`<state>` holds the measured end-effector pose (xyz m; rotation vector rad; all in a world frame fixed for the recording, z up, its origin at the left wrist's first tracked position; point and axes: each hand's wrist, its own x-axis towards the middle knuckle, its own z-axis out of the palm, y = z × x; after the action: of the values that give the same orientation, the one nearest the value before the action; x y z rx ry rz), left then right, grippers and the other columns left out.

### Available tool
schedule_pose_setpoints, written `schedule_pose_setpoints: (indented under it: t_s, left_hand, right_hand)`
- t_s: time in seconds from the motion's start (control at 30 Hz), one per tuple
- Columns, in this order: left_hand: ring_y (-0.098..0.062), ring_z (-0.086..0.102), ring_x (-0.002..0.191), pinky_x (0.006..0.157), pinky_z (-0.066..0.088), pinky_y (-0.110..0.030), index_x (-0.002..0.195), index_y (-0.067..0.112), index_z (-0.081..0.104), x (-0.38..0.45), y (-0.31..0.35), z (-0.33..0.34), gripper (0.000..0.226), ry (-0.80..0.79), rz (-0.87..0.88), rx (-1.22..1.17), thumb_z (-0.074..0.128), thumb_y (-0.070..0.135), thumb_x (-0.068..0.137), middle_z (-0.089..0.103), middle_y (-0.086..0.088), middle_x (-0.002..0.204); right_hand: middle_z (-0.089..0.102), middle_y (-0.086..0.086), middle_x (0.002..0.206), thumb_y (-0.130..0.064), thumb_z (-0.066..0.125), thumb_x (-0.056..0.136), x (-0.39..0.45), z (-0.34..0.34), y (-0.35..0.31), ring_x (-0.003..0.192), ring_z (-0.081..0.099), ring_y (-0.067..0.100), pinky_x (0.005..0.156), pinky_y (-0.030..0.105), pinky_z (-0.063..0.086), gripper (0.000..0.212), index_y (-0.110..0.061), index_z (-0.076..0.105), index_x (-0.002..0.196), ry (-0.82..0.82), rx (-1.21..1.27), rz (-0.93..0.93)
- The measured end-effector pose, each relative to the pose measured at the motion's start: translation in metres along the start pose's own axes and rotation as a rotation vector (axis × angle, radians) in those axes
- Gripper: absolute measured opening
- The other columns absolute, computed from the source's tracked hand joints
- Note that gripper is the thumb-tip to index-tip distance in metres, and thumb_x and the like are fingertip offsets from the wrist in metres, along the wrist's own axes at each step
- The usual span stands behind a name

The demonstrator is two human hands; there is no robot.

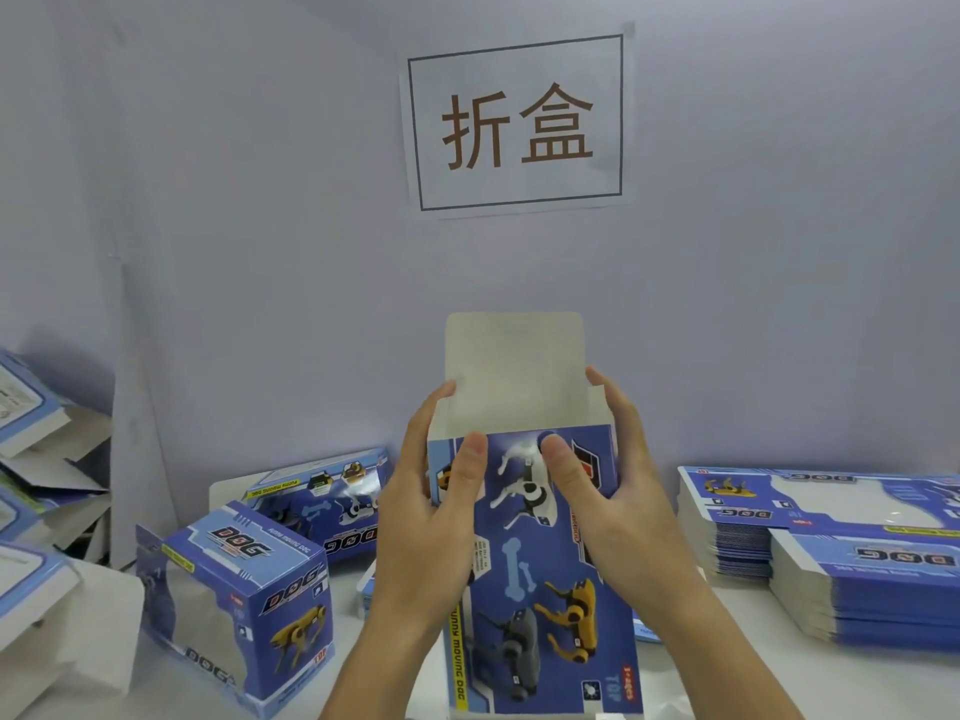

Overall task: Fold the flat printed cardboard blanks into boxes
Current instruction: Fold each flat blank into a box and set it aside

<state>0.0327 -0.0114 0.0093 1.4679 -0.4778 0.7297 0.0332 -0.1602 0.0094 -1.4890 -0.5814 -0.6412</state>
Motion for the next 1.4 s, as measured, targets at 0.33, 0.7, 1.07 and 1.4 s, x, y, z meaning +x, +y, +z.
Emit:
schedule_pose_setpoints:
  t_s: [0.33, 0.7, 1.07, 1.4]
  left_hand:
    - [-0.005, 0.048, 0.056, 0.058, 0.043, -0.013, 0.094, 0.017, 0.063, -0.001, 0.012, -0.003, 0.049, -0.046, -0.080, -0.018, 0.048, 0.062, 0.080, 0.051, 0.008, 0.057]
    - [-0.010, 0.043, 0.055, 0.046, 0.039, -0.019, 0.099, 0.031, 0.059, -0.004, 0.018, 0.008, 0.029, 0.071, -0.133, -0.105, 0.040, 0.009, 0.097, 0.048, -0.015, 0.080]
    - [-0.032, 0.059, 0.085, 0.062, 0.057, -0.033, 0.108, 0.047, 0.061, -0.002, 0.017, 0.004, 0.035, 0.020, -0.074, -0.133, 0.044, 0.030, 0.082, 0.065, -0.008, 0.097]
    - [-0.004, 0.061, 0.076, 0.057, 0.050, -0.014, 0.115, 0.043, 0.059, -0.001, 0.021, 0.004, 0.030, 0.068, -0.009, -0.085, 0.039, 0.047, 0.093, 0.066, 0.011, 0.101]
  right_hand:
    - [0.069, -0.008, 0.110, -0.065, 0.049, 0.091, 0.000, -0.006, -0.005, 0.094, 0.071, 0.021, 0.079, 0.044, 0.060, 0.029, -0.043, 0.062, 0.105, -0.016, -0.028, 0.104]
    - [0.056, 0.007, 0.061, -0.031, 0.047, 0.078, 0.008, -0.011, -0.023, 0.048, 0.055, 0.019, 0.044, 0.027, 0.044, 0.029, -0.038, 0.057, 0.105, 0.007, 0.103, 0.185]
    - [0.065, 0.009, 0.074, -0.027, 0.048, 0.078, 0.008, -0.009, -0.023, 0.050, 0.061, 0.020, 0.043, 0.029, 0.048, 0.028, -0.039, 0.059, 0.101, 0.021, 0.163, 0.204]
    - [0.074, -0.001, 0.107, -0.048, 0.036, 0.092, 0.002, 0.000, -0.025, 0.095, 0.071, 0.029, 0.083, 0.047, 0.056, 0.032, -0.046, 0.068, 0.095, 0.071, 0.231, 0.086]
